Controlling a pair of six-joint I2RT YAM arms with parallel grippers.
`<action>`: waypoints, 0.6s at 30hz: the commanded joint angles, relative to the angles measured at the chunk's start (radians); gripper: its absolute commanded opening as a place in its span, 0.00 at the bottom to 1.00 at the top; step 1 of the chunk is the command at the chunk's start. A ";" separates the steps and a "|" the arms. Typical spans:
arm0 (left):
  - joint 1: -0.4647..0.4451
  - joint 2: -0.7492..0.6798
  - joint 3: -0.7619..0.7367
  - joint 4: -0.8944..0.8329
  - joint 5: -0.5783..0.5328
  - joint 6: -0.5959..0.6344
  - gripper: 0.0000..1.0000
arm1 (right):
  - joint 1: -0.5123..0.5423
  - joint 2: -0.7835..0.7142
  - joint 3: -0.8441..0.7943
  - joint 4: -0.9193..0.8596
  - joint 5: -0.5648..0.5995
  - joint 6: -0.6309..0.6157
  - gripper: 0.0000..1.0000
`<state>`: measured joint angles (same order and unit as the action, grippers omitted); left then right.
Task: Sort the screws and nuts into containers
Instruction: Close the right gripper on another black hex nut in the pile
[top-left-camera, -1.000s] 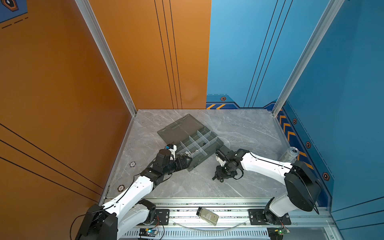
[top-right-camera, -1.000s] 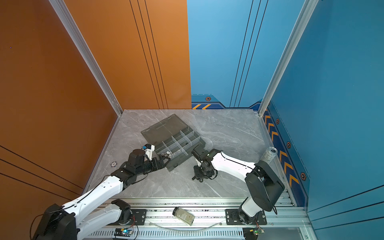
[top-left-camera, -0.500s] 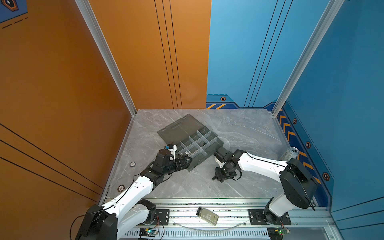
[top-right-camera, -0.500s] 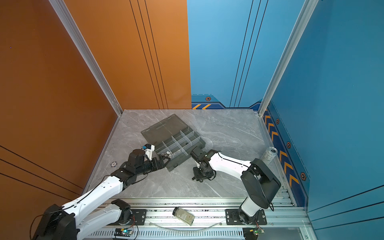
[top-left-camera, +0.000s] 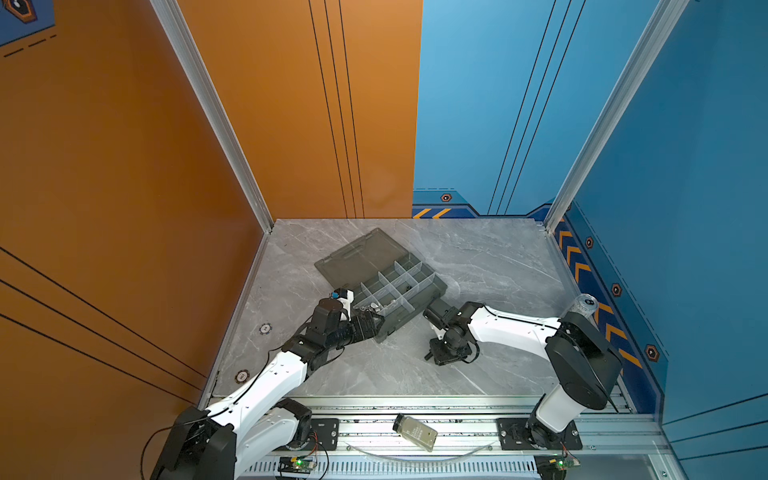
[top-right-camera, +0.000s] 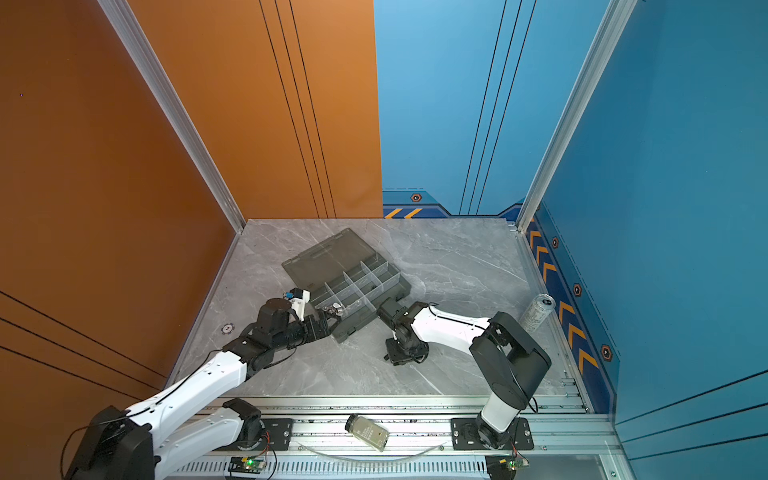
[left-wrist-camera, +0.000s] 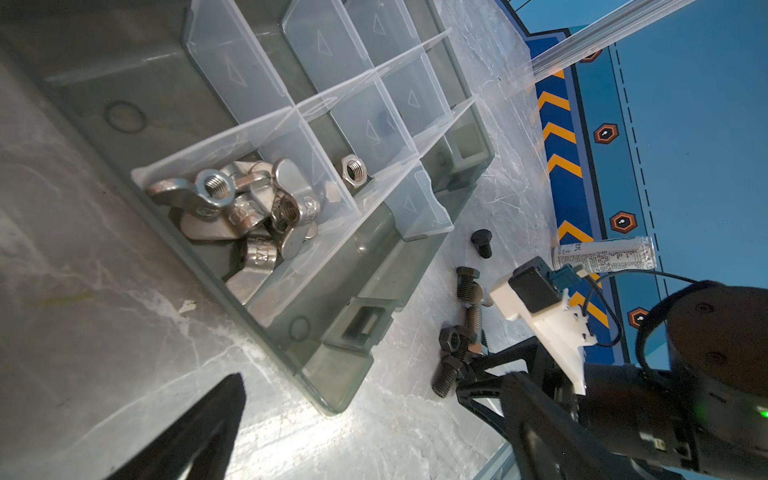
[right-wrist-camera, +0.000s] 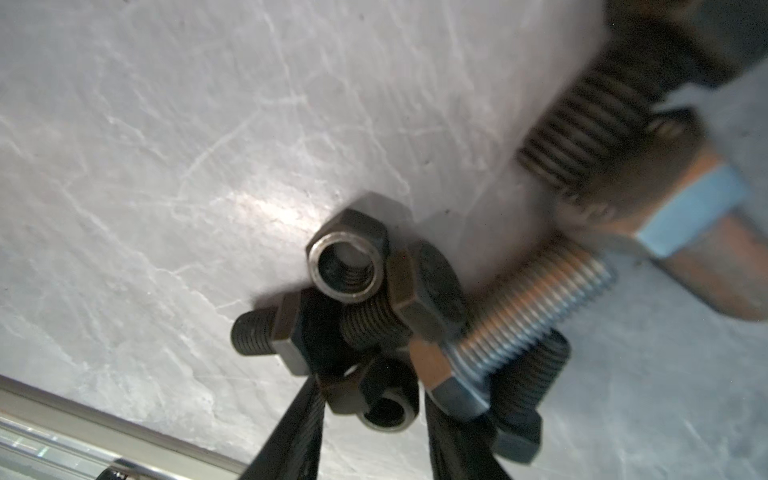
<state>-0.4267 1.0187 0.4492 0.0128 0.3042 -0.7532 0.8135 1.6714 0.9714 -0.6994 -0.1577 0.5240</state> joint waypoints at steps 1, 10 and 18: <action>-0.009 0.005 0.021 0.018 0.018 0.006 0.98 | 0.010 0.017 -0.001 -0.034 0.041 -0.005 0.41; -0.009 0.010 0.025 0.021 0.021 0.006 0.98 | 0.013 0.023 0.002 -0.044 0.054 -0.009 0.22; -0.008 0.001 0.025 0.016 0.019 0.008 0.98 | -0.025 -0.062 -0.001 -0.056 -0.007 -0.030 0.07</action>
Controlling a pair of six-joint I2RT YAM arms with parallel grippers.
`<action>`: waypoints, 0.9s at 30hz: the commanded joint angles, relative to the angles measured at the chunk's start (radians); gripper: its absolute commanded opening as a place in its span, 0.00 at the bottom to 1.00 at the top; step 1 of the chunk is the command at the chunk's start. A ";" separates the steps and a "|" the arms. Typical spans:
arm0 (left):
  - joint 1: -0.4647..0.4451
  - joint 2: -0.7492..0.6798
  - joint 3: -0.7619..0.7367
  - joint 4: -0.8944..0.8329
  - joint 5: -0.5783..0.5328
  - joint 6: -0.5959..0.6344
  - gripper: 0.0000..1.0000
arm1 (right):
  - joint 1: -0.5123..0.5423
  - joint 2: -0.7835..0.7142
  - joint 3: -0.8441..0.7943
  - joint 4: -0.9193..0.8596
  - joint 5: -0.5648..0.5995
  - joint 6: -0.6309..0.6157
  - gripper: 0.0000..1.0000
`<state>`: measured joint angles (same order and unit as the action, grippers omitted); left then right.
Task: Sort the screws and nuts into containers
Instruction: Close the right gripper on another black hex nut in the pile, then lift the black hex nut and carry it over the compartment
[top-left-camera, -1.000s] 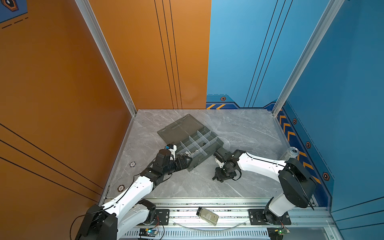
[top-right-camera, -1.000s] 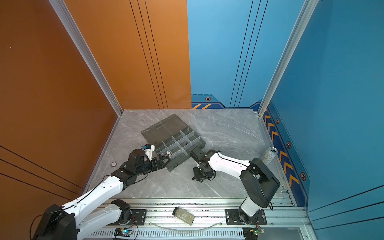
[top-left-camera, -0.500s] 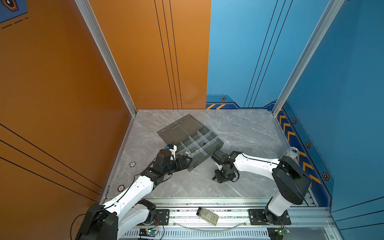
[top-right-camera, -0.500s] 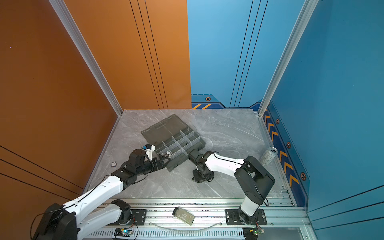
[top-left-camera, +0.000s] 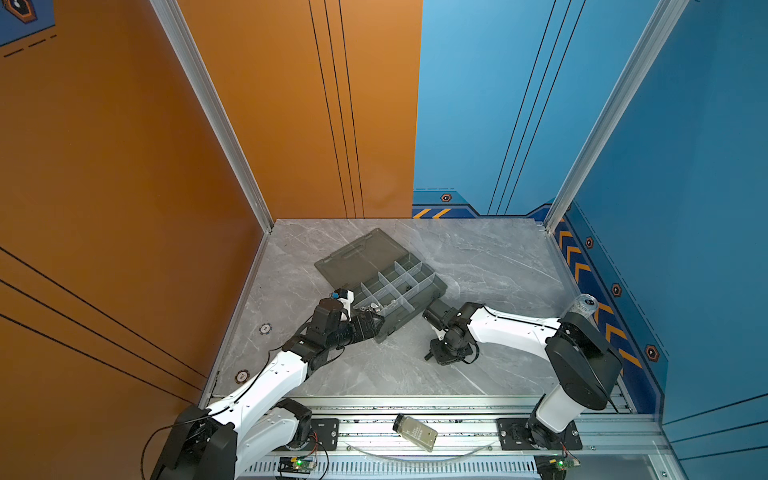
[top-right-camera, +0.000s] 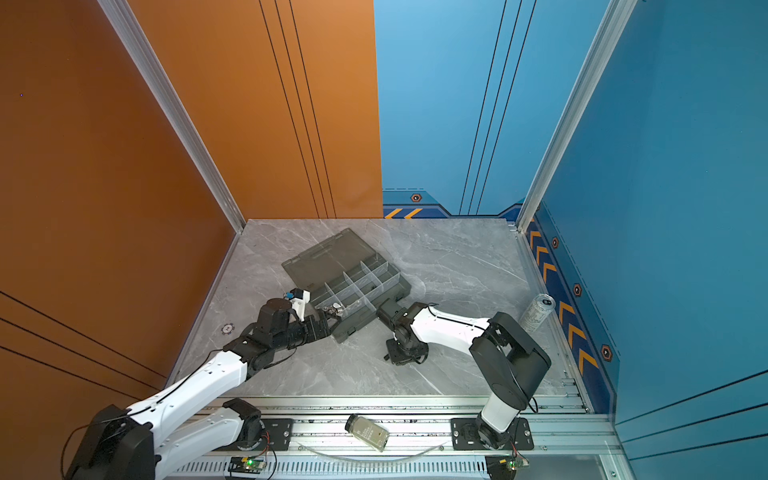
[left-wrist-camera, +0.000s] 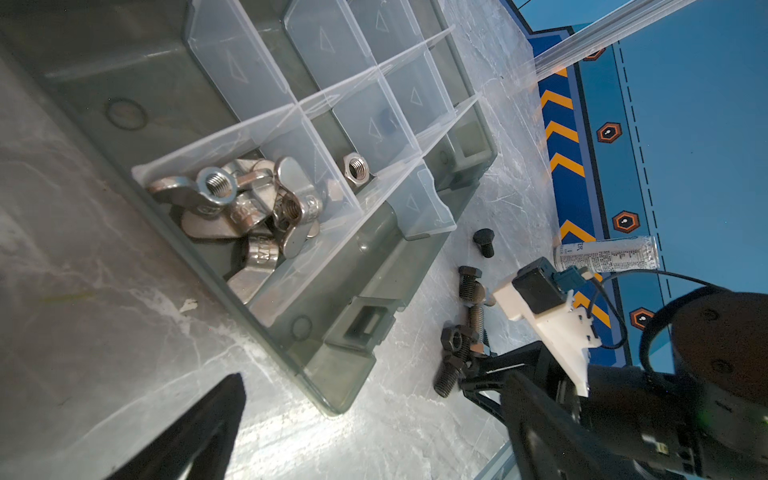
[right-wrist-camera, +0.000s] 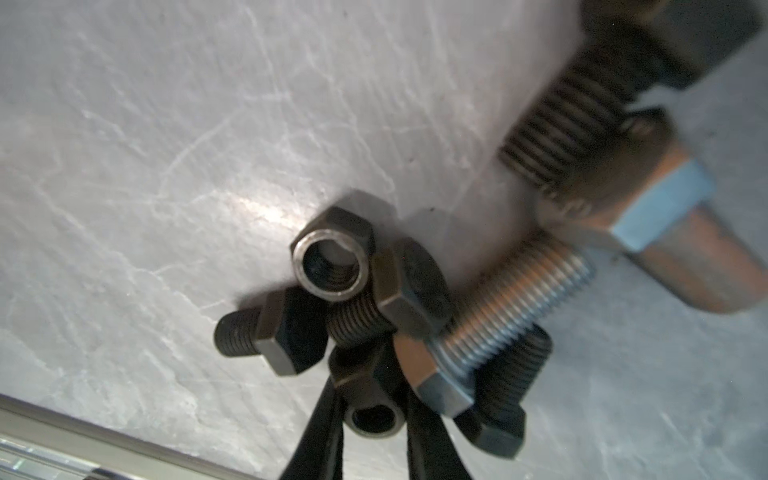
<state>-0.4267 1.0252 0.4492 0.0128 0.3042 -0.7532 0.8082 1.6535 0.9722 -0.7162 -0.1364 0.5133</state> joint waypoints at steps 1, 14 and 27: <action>-0.010 -0.009 0.025 0.016 0.019 0.006 0.98 | -0.031 -0.055 0.004 -0.042 -0.043 -0.029 0.06; -0.006 -0.048 0.009 0.007 0.011 0.007 0.98 | -0.150 -0.098 0.178 -0.044 -0.138 -0.159 0.04; -0.004 -0.066 -0.003 0.003 0.015 0.006 0.98 | -0.206 0.139 0.538 0.012 -0.084 -0.175 0.04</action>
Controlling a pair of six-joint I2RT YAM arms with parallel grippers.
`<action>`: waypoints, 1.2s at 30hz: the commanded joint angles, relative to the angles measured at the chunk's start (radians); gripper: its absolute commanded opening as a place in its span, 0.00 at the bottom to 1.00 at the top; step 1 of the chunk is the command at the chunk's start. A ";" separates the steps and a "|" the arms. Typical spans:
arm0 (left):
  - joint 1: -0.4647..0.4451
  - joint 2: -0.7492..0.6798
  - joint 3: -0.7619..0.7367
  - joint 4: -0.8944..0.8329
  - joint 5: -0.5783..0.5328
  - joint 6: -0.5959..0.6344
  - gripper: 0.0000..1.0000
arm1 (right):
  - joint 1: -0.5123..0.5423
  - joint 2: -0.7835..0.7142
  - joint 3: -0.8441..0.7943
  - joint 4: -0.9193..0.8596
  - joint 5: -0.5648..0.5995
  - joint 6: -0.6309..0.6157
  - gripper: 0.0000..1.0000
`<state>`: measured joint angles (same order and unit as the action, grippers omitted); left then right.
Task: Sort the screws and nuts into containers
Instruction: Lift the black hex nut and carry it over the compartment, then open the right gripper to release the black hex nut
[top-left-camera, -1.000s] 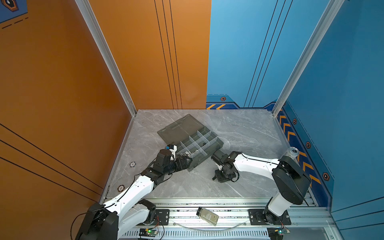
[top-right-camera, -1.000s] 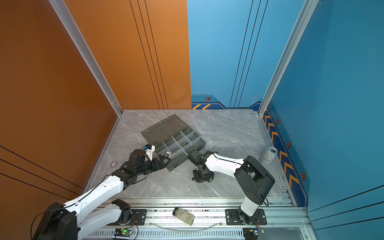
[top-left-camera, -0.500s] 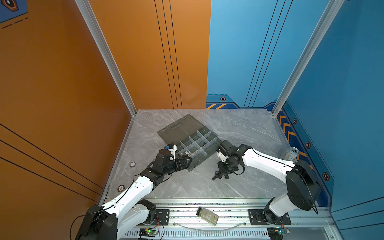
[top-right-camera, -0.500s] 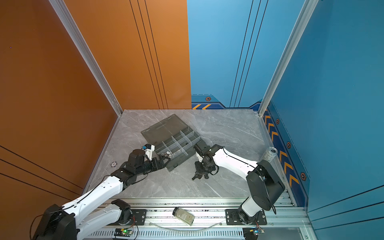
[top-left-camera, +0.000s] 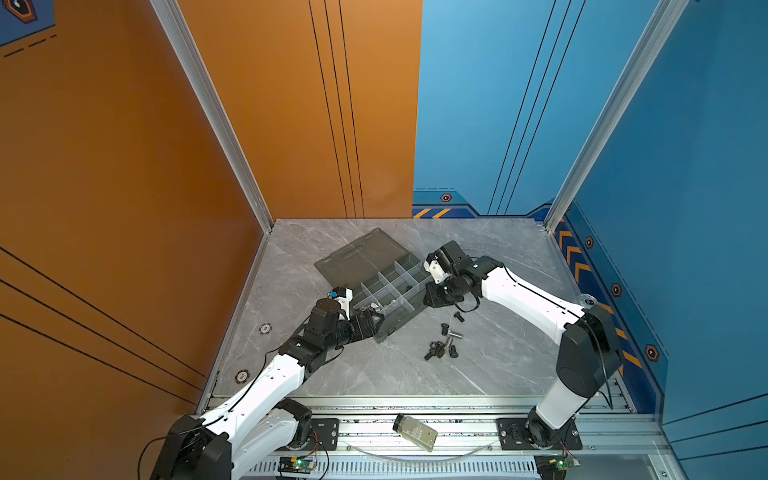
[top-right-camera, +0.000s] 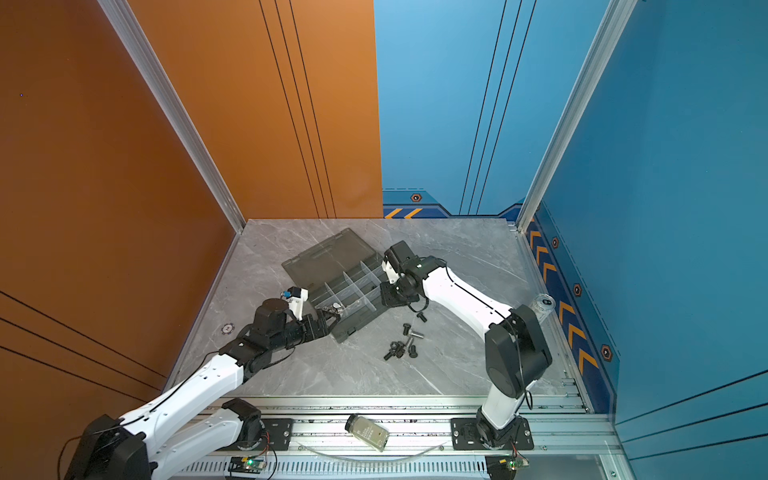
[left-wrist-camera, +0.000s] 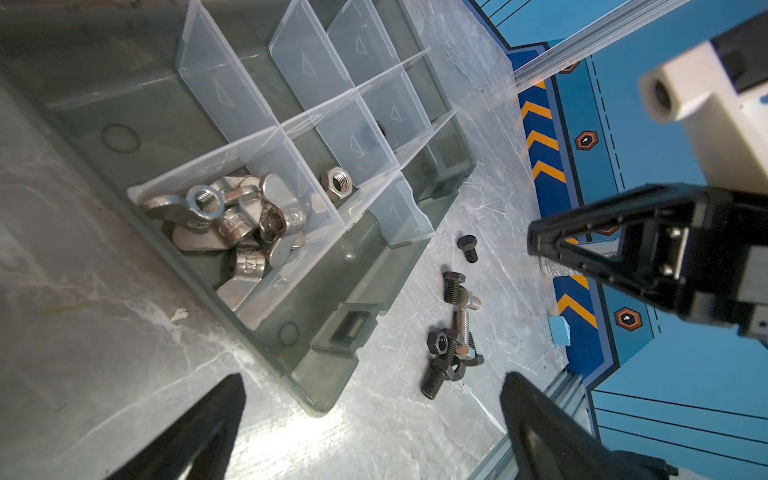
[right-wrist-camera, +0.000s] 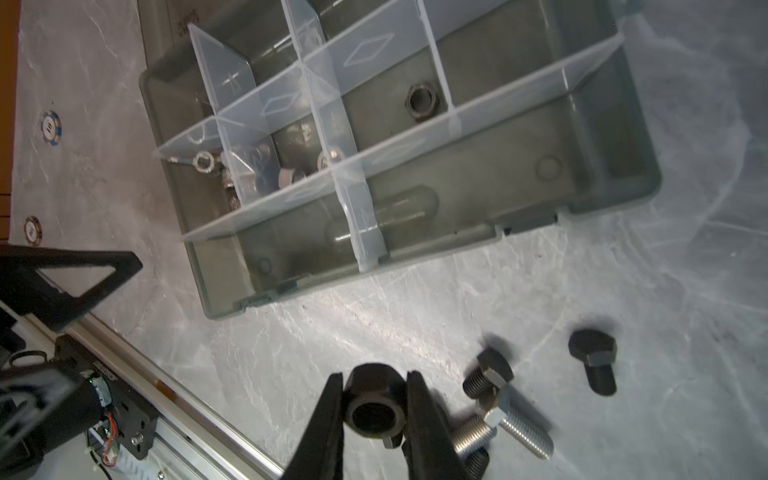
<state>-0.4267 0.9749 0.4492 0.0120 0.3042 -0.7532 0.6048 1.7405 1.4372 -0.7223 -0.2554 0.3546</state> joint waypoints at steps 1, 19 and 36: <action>-0.005 -0.016 -0.004 0.003 0.015 0.006 0.98 | -0.003 0.073 0.096 0.023 0.041 -0.014 0.04; 0.000 -0.041 -0.004 -0.013 0.008 0.006 0.98 | -0.002 0.397 0.414 0.012 0.086 -0.007 0.16; 0.002 -0.045 -0.010 -0.012 0.008 0.005 0.98 | 0.008 0.341 0.378 -0.033 0.120 -0.030 0.41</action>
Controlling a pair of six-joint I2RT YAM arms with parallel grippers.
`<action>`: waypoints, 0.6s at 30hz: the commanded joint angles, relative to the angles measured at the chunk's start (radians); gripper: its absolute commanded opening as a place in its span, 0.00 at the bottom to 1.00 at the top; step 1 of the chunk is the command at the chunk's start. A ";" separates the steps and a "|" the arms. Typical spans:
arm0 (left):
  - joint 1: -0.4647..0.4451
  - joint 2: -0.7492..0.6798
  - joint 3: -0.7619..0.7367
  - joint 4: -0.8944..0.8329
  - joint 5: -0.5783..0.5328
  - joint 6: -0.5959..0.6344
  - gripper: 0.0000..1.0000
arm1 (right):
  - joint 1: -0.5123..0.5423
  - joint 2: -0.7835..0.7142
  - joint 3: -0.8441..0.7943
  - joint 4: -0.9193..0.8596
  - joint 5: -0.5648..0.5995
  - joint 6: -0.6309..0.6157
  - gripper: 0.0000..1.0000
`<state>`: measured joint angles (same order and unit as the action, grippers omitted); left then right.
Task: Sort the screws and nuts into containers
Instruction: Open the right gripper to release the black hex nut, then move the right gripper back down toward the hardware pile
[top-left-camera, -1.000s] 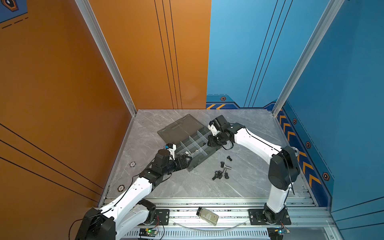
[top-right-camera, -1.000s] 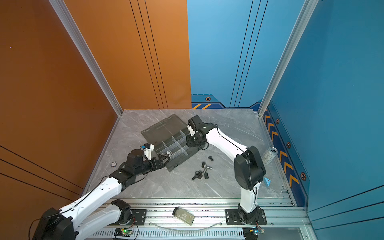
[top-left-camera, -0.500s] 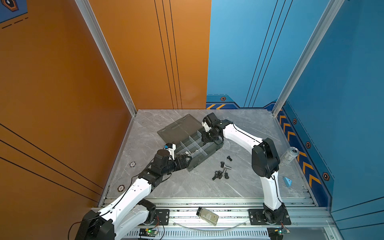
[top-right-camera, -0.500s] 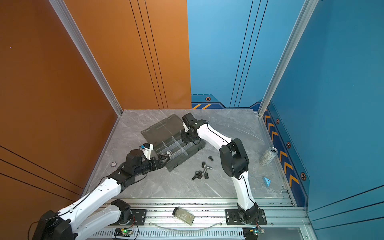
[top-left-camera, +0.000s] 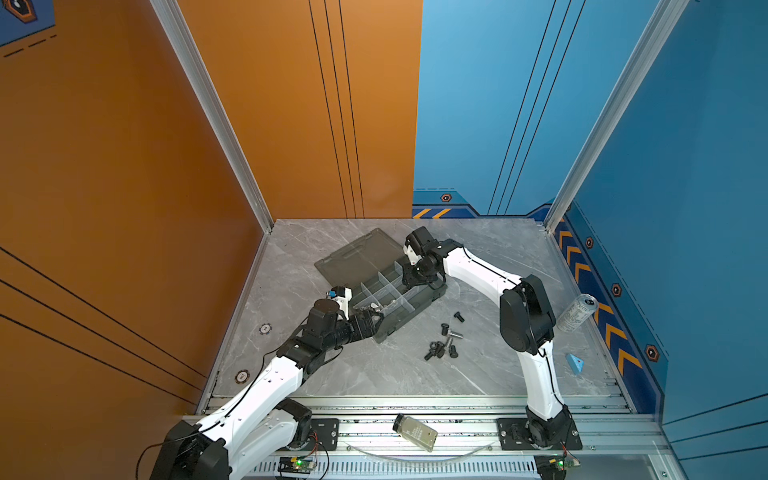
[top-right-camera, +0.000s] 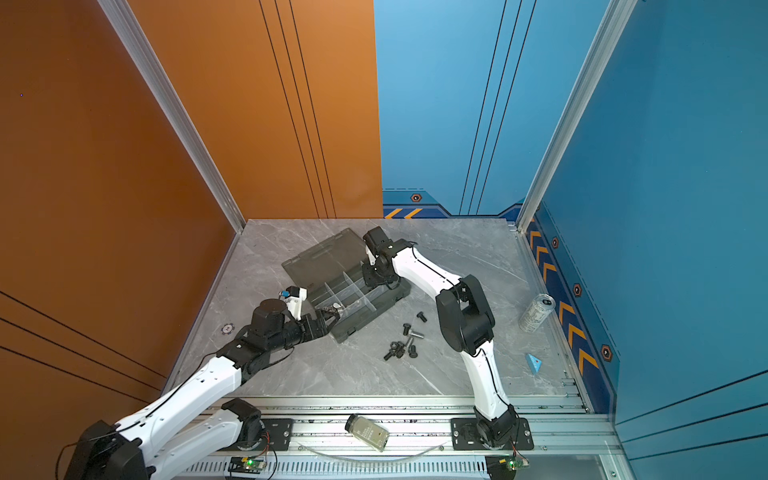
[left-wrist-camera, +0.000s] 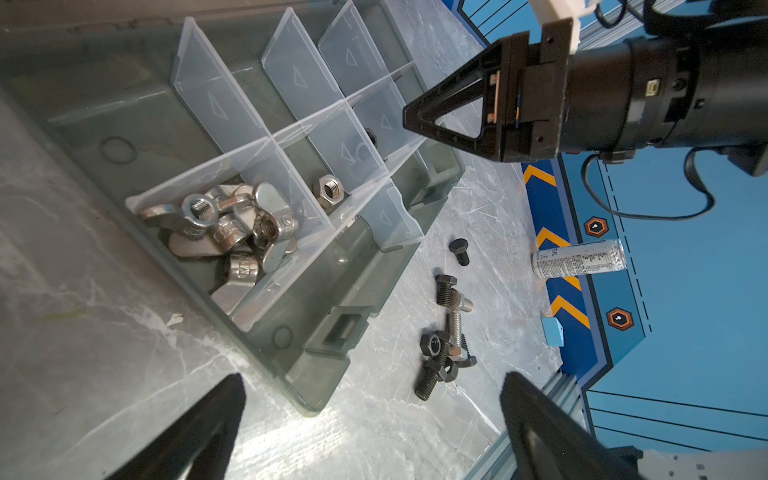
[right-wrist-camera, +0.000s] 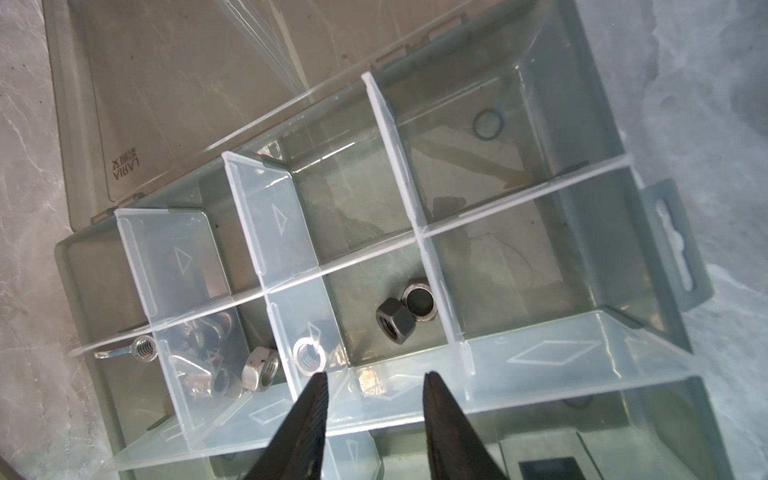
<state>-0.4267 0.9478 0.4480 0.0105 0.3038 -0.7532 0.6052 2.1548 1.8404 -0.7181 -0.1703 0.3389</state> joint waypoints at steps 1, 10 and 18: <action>0.001 -0.018 -0.009 -0.010 0.009 0.005 0.98 | 0.009 -0.098 -0.037 -0.038 0.037 -0.016 0.41; 0.003 -0.028 -0.010 -0.012 0.007 -0.001 0.98 | 0.031 -0.346 -0.356 -0.062 0.042 -0.014 0.42; 0.004 -0.028 -0.005 -0.015 0.007 -0.001 0.98 | 0.051 -0.503 -0.618 -0.066 -0.064 0.046 0.42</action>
<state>-0.4255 0.9257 0.4473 0.0082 0.3038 -0.7536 0.6392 1.6848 1.2835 -0.7517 -0.1867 0.3500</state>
